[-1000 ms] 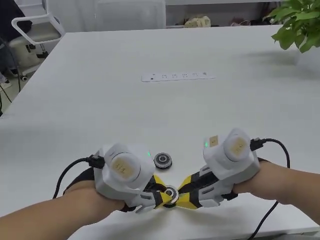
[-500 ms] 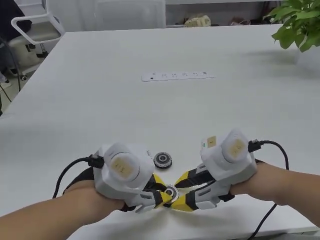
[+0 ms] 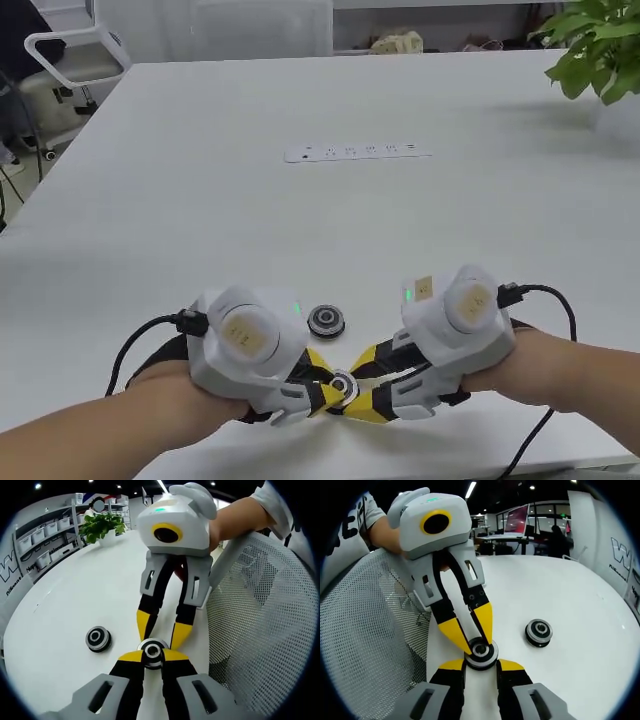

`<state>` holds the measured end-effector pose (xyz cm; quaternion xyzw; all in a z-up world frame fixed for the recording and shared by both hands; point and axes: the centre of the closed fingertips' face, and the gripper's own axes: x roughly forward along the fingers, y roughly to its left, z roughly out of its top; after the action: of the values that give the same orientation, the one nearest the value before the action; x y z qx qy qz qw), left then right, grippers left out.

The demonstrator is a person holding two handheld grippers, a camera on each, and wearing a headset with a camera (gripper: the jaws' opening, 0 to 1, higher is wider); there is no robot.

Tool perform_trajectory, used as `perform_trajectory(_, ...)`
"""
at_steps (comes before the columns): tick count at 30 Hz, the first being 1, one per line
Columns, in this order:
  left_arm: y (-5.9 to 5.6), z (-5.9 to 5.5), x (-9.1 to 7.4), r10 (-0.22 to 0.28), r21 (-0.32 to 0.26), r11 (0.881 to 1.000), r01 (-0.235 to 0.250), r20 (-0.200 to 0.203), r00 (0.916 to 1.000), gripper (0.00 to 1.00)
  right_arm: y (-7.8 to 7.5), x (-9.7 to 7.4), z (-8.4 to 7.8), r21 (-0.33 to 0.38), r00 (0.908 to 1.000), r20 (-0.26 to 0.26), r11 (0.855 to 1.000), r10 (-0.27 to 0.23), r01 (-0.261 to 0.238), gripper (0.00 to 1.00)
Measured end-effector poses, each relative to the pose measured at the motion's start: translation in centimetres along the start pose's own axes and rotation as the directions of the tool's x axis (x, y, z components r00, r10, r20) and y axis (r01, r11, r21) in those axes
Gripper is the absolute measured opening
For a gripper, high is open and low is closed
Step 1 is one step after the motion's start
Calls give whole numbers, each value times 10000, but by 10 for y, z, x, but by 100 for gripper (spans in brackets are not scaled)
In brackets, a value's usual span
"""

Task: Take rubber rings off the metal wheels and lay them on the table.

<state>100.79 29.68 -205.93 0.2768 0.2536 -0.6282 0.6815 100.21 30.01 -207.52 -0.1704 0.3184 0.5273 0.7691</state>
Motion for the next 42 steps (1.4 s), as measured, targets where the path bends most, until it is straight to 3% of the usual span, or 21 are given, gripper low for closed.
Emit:
perform_trajectory(32, -1, 1, 0, 7, -40, 10000, -7, 69, 10000, 8, 0, -5, -4, 212, 9998, -161, 9997, 151, -148, 14)
perform_trajectory(36, -1, 0, 0, 4, -49, 10000, -3, 73, 10000, 8, -2, -7, -7, 111, 9996, -275, 9999, 116, -113, 4)
perform_trajectory(42, -1, 0, -1, 16, -65, 10000, -15, 65, 10000, 8, -2, -6, -7, 268, 9995, -293, 9996, 85, -77, 3)
